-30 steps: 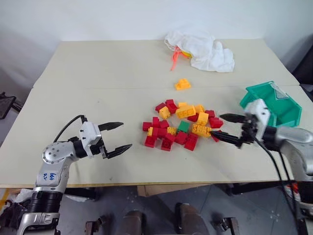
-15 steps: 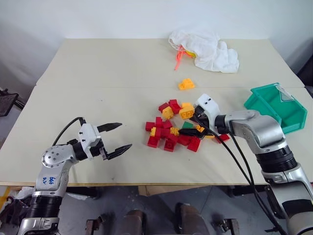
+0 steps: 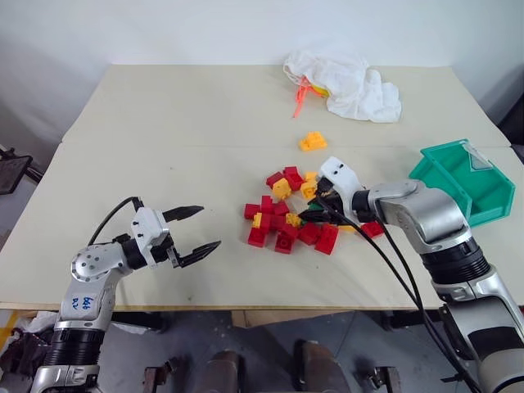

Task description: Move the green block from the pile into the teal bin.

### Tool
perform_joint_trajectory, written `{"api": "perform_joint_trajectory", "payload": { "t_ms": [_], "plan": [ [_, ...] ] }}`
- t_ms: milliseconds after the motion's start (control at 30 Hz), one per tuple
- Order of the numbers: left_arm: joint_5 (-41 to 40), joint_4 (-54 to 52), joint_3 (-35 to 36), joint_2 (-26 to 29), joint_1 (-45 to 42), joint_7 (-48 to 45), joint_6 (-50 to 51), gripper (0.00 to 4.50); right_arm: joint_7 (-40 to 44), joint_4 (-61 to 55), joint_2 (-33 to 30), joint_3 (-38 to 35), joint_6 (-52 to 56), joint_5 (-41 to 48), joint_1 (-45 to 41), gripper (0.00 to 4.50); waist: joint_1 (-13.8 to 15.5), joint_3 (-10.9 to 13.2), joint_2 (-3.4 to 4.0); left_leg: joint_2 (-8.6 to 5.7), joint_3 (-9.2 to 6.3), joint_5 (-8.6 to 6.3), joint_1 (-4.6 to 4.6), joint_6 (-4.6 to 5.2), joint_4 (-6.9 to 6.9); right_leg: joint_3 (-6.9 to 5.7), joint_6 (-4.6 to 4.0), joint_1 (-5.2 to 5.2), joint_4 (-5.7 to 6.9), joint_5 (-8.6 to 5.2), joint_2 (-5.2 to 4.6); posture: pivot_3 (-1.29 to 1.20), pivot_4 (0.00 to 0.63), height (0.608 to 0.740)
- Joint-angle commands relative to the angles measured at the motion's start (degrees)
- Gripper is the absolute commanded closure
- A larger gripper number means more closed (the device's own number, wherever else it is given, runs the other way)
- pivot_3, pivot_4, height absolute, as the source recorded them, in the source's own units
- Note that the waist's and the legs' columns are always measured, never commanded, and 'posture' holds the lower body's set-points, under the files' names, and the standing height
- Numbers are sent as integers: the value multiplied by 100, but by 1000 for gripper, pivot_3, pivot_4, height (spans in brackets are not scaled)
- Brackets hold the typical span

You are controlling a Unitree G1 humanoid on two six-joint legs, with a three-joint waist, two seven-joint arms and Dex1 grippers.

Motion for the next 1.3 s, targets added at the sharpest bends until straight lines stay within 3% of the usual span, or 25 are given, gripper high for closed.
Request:
{"api": "perform_joint_trajectory", "payload": {
  "t_ms": [33,333,467,567,733,967,1000,1100,1233,1300],
  "plan": [
    [-13,-88,-28,-41,-133,-30,-54,0,18,-52,-46,-480,-292,98,122,2665,7,0,0,-1,0,0,0,0,0,-1,0,0,0,0,0,0,150,740],
    [-148,-203,-311,-486,-545,24,128,0,25,-561,-308,-2767,-1302,876,1075,2665,42,0,-1,-2,1,0,-1,1,-1,-6,2,3,1,1,0,0,150,740],
    [-220,-321,-464,-902,-740,210,305,0,-443,-303,-591,-4006,-1815,846,1451,2665,47,0,0,-4,8,1,0,5,0,-5,4,4,0,2,-4,0,150,740],
    [-260,-378,-582,-1168,-879,278,392,0,-1137,70,-795,-4548,-2384,433,1484,2665,39,0,0,-2,18,1,2,5,0,-3,5,3,0,3,-3,0,150,740],
    [-209,-296,-676,-1329,-1076,225,428,0,-1871,1052,-1139,-4665,-2727,-110,1532,2665,7,0,0,0,43,1,13,5,-1,6,5,3,4,3,1,0,150,740],
    [-174,-156,-641,-1306,-1199,178,390,0,-2063,2178,-1160,-4581,-3313,-210,1321,2665,-1,-1,3,7,79,5,23,12,-1,15,7,2,8,3,-2,0,150,740],
    [-176,-159,-633,-1300,-1199,183,391,0,-2007,2249,-1188,-4514,-3421,-235,1334,2105,-1,-1,3,7,79,5,23,12,-1,15,7,2,8,4,-2,0,150,740],
    [-177,-197,-621,-1284,-1164,200,394,0,-1958,2354,-1222,-4453,-3580,-240,1349,1387,0,-1,3,7,78,5,22,12,-1,15,10,2,6,5,-2,0,150,740],
    [-212,-320,-573,-1191,-1032,212,476,0,-1652,2235,-1137,-4579,-4353,-30,1369,100,7,-1,3,6,77,6,21,13,0,16,13,2,5,7,-4,0,150,740],
    [-200,-315,-512,-1084,-979,195,492,0,-1136,1940,-976,-4683,-4967,299,1468,43,3,-1,3,6,77,6,21,13,0,17,13,2,2,7,-3,0,150,740]
  ]
}}
